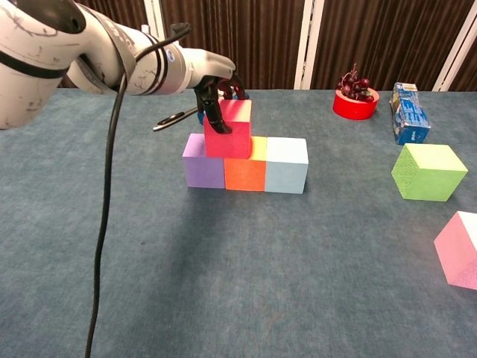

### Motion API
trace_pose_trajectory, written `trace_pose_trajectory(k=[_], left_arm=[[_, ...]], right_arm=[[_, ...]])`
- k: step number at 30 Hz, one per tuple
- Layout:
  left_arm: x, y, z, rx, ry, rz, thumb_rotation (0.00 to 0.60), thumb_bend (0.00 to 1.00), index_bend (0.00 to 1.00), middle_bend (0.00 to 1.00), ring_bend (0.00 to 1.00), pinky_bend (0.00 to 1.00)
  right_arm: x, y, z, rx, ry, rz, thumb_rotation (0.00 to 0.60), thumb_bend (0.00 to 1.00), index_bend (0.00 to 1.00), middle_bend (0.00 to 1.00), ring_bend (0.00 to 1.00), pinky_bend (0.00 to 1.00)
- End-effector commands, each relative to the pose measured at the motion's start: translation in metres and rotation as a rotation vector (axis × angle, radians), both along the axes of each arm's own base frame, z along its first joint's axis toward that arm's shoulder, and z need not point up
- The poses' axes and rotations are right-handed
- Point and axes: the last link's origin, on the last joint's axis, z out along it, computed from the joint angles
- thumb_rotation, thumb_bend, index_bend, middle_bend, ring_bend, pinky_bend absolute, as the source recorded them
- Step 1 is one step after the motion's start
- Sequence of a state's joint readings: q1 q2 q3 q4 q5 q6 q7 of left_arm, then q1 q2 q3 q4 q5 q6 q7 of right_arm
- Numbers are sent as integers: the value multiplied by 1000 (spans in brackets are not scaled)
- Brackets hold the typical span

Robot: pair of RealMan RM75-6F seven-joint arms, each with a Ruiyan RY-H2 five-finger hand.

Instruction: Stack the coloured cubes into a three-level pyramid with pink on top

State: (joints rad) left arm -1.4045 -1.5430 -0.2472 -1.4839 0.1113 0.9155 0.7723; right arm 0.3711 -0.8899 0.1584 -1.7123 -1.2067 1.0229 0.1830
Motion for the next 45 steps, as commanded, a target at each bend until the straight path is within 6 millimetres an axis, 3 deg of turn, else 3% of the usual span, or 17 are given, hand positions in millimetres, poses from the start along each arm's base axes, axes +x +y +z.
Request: trace_pose_trajectory(k=[1,10,30,45], left_arm=[[0,0,0,-1,0,0,600,381,229,426,436,302],[1,-1,0,1,10,-10,600,379,187,327,388,293],[0,-1,-2,-10,25,-23,600,380,179,311,372,269],[2,-5,-3,-16,29,-35,600,378,12,101,136,239]], right_arm=[[0,0,0,-1,-2,0,600,355,115,104,0,0],[0,0,0,-2,-3,-1,600,356,111,104,0,0],[-1,0,1,-2,-3,-5,600,356,111,103,0,0],[-1,1,2,-7,-6,-6,600,355,102,101,0,0]])
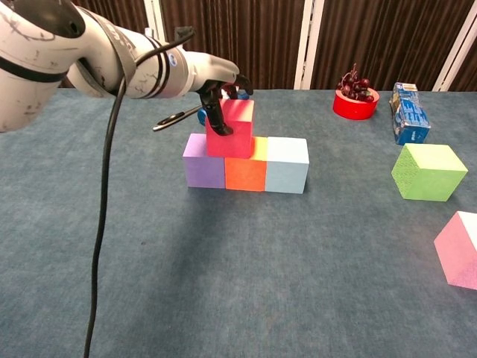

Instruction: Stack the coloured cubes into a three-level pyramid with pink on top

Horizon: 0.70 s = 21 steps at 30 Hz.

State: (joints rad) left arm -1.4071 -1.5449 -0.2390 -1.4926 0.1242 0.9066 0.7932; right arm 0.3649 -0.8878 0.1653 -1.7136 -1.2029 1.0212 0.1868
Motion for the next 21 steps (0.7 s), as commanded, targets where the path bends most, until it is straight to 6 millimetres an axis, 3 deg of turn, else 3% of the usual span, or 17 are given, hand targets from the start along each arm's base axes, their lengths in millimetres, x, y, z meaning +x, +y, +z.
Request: trace_pose_trajectory(k=[1,13,17,21], left_arm=[[1,-2,1,1,4,-10,600,379,3,81,117,237],[2,-13,11,5,9,-26,600,377,0,49,91,231],[-3,-17,32,35,-43,-32,600,380,0,42,84,208],[-25,-21,63,99,-101,-32,600,379,0,44,83,191]], right_arm=[[0,0,1,-2,0,0,600,356,101,101,0,0],[0,1,2,2,-11,-3,600,355,97,101,0,0],[-6,0,2,26,1,-21,600,356,94,101,0,0],[-14,-4,-6,74,10,-52,600,356,92,102,0,6]])
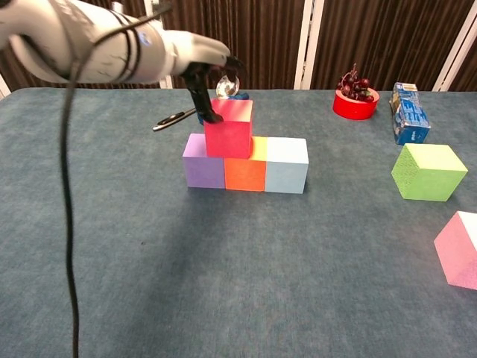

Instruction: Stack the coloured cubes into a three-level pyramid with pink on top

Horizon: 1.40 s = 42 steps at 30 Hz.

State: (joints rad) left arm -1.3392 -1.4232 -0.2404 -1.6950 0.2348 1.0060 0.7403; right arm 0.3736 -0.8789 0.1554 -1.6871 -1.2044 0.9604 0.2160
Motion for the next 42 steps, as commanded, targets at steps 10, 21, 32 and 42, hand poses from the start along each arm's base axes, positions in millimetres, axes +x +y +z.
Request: trace_pose_trajectory(k=[10,21,32,42], left_arm=[[-94,-9,74,204,-107,56,600,382,14,66,85,156],[-171,-27,96,318,-85,13,600,380,101,127,119,149],[-202,-58,102,310,-125,-34,600,380,133,146,128,131],[-209,-71,108,332,-147,-36,600,378,133,145,127,130]], right_arm=[[-21,-33,-55,182,97,-45,600,356,129,103,0,70],[-18,-63,-94,215,151,-31,600,355,195,101,0,80],[-5,-88,-122,234,153,-10,600,356,310,99,0,89],[26,-91,-116,227,110,48,600,362,547,159,0,97]])
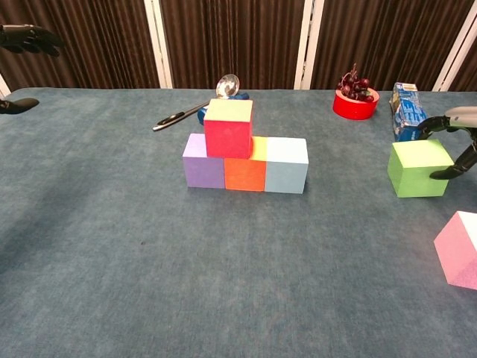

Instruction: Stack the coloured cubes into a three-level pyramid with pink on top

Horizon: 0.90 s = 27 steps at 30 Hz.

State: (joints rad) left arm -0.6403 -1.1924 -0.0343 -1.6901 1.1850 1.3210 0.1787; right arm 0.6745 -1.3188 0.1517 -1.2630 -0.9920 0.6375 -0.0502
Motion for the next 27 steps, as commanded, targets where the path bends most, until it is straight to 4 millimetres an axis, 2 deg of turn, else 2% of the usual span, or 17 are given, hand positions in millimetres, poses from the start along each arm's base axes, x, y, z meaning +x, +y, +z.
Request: trace_pose_trajectory(k=[1,4,8,11,18,27], left_arm=[[-1,-3,3,3,-5,-2,600,377,133,145,127,130],[-2,-5,5,11,-12,-9,600,377,133,145,127,130],[-3,-7,6,15,4,-15,600,377,133,145,127,128],[-4,-10,7,7,9,-13,600,377,133,144,127,124],[-10,-14,9,-7,-13,-9,600,376,133,143,126,119],[-20,-18,13,-10,-40,-9,600,376,133,139,123,119]], right_arm=[[21,3,19,-12,-36,38,600,364,552,161,0,97],[47,3,34,-20,-80,73,600,364,553,161,0,97],[84,-3,36,-2,-153,108,600,364,553,161,0,97],[109,-10,26,29,-187,125,600,364,549,161,0,97],[148,-18,-6,59,-218,130,600,364,538,161,0,97],[177,-19,-32,45,-225,117,600,363,533,161,0,97]])
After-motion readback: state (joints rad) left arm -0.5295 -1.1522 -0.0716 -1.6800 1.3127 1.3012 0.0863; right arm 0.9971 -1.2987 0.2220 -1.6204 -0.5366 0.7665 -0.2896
